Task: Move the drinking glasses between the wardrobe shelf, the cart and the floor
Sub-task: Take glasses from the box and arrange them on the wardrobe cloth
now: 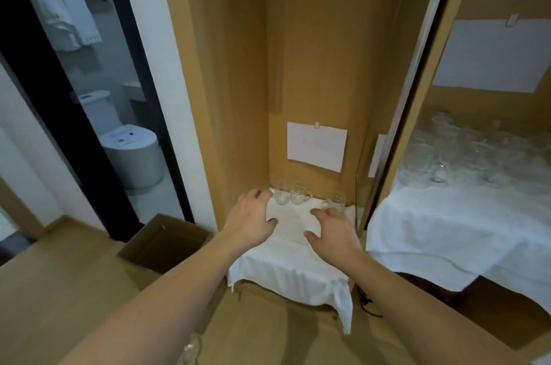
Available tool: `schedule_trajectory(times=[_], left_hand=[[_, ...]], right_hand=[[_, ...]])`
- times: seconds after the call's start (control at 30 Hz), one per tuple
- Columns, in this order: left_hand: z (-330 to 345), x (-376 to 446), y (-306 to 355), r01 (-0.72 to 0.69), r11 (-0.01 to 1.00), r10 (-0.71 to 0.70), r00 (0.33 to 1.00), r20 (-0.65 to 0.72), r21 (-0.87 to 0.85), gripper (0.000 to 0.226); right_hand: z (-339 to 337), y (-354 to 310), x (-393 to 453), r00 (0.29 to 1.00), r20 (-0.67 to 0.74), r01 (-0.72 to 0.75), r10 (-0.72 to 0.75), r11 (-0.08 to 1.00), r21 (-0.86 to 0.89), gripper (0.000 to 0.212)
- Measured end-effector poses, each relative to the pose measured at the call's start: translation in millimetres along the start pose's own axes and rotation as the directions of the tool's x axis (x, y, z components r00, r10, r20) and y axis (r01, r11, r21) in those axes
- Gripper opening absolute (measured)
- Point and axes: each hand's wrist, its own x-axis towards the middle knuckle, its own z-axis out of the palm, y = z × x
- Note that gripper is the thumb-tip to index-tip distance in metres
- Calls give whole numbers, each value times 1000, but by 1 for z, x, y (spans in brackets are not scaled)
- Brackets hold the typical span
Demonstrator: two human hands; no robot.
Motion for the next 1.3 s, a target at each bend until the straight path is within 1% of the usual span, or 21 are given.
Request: schedule_trajectory(times=[0.1, 0.17, 0.3, 0.47, 0.67, 0.87, 1.0, 1.13, 1.3], left_hand=[[-2, 6, -24, -9, 1000, 9, 1000, -13, -20, 64], [0, 9, -35, 0, 1000, 1, 1000, 15, -31, 63], [5, 23, -47, -8, 998, 11, 999, 46, -64, 63], [13, 57, -55, -4, 994, 9, 998, 54, -106, 64], [26, 117, -81, 52, 990, -46, 997, 55, -128, 62], [58, 206, -102, 113, 984, -94, 986, 135, -140, 66], [89, 272, -107, 150, 974, -118, 976, 184, -171, 70], [121, 330, -110, 164, 965, -118, 968, 223, -204, 70], [167, 398, -123, 215, 944, -156, 959, 235, -250, 61]], right_hand=[[12, -21, 4, 999, -1, -32, 32, 999, 16, 58], [19, -27, 4, 998, 26, -51, 50, 999, 19, 58], [25, -30, 11, 996, 43, -80, 79, 997, 20, 58], [33, -26, 48, 994, 43, -97, 96, 995, 30, 58], [55, -32, 134, 994, 79, -87, 81, 992, 89, 58], [74, -26, 230, 992, 100, -85, 71, 986, 141, 58], [88, -3, 292, 986, 119, -133, 115, 979, 157, 57], [107, 21, 349, 968, 153, -224, 201, 963, 147, 57], [141, 51, 418, 937, 174, -331, 303, 929, 165, 59]])
